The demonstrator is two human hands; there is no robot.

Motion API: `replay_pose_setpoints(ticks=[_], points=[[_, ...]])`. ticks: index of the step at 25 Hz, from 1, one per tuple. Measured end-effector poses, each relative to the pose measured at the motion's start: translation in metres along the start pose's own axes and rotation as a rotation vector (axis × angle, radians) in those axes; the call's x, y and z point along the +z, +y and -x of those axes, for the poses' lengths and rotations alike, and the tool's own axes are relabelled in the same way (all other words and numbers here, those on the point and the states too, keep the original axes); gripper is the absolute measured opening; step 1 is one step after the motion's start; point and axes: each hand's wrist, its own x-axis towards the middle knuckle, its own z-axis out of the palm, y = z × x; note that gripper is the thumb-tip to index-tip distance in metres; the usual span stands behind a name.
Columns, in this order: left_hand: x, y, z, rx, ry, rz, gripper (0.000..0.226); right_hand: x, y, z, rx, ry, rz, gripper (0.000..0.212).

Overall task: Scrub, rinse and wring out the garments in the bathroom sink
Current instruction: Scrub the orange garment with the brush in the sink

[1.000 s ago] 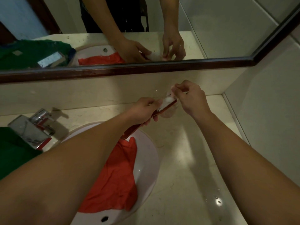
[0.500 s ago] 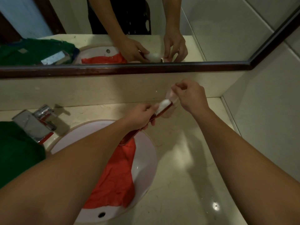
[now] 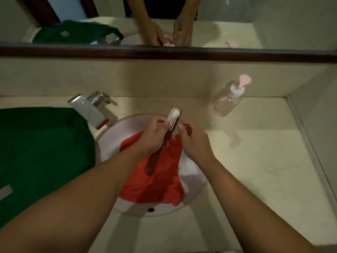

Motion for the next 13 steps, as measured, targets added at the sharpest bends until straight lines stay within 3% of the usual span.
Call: replay_pose_setpoints(ticks=[5, 9, 13], points=[[-0.046, -0.057, 0.012, -0.004, 0.089, -0.04, 0.015, 0.085, -0.007, 0.025, 0.087, -0.091, -0.229, 0.031], [-0.07, -0.076, 0.027, -0.021, 0.135, -0.087, 0.039, 0.117, -0.03, 0.037, 0.283, -0.167, -0.631, 0.023], [-0.084, -0.079, 0.029, -0.062, 0.095, 0.049, 0.048, 0.136, -0.033, 0.034, 0.324, -0.134, -0.695, 0.02]])
